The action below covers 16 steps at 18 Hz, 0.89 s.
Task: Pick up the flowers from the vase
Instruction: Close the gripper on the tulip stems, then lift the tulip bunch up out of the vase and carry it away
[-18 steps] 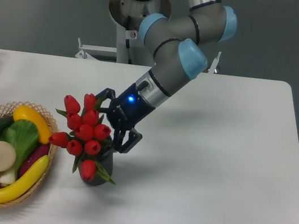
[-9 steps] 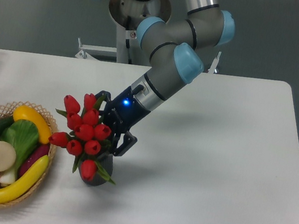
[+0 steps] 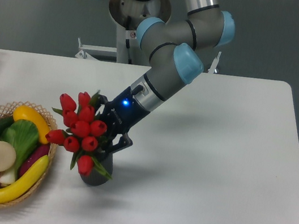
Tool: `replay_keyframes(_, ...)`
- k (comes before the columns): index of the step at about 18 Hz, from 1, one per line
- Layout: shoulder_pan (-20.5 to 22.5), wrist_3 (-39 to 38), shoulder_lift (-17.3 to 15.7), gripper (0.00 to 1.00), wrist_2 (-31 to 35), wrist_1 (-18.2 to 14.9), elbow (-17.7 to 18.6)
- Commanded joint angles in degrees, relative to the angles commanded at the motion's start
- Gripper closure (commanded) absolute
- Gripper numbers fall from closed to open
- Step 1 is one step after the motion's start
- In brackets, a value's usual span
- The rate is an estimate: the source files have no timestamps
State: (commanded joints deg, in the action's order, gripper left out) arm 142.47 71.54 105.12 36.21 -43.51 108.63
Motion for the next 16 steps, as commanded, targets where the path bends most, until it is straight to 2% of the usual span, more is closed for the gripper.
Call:
replay_keyframes(10, 0.70, -2.28, -0.70, 0.61, -0.62, 0.00, -0.44)
replay_keyframes(13, 1.23, -3.86, -2.19, 0.61, -1.75, 0.00, -0.53)
replay_keyframes(16, 1.93, -8.60, -3.60, 0.61, -4.04, 0.00, -1.14)
